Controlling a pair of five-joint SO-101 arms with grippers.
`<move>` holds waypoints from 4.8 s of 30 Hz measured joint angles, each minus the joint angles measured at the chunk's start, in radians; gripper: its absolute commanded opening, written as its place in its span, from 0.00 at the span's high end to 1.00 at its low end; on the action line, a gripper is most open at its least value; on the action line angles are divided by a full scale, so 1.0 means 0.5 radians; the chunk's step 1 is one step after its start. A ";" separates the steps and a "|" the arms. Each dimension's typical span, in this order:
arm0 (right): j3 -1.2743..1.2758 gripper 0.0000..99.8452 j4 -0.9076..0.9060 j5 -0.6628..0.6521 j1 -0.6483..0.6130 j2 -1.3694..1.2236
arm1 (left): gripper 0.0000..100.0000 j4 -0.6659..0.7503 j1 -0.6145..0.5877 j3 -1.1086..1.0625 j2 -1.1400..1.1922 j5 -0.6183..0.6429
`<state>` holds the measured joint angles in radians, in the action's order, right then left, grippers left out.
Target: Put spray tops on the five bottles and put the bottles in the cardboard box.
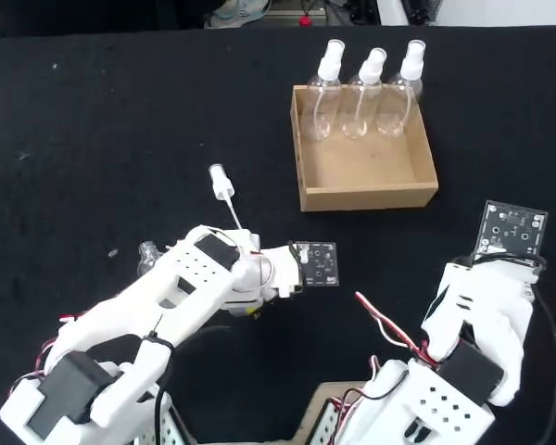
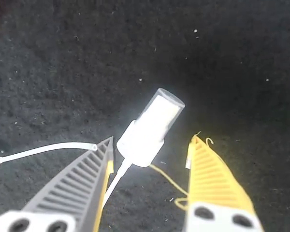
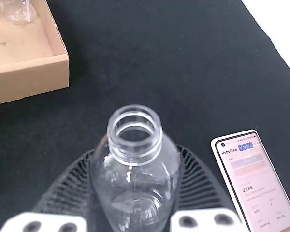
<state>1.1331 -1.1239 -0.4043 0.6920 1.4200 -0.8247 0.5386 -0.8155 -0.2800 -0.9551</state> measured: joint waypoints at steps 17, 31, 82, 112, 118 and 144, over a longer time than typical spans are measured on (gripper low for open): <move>0.071 0.94 0.000 -0.003 0.000 0.000 | 0.82 -0.009 -0.009 0.209 0.377 -0.018; 0.101 0.95 0.000 0.000 -0.003 0.000 | 0.96 -0.012 -0.015 0.319 0.377 -0.012; 0.098 0.95 0.838 0.559 -2.875 0.000 | 0.96 0.540 -0.807 0.098 -2.605 2.553; 0.117 0.95 0.825 0.559 -2.878 0.000 | 0.96 0.141 -0.107 0.641 -2.280 2.295; 0.138 0.95 0.819 0.559 -2.878 0.000 | 0.96 0.141 -0.092 0.574 -2.277 2.130; 0.138 0.95 0.764 0.559 -2.878 0.000 | 0.96 0.377 -0.071 0.261 -2.268 1.970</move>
<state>1.2022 -0.7419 -0.1250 -0.7472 1.4200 -0.6360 0.5033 -0.6851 -1.4139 0.0299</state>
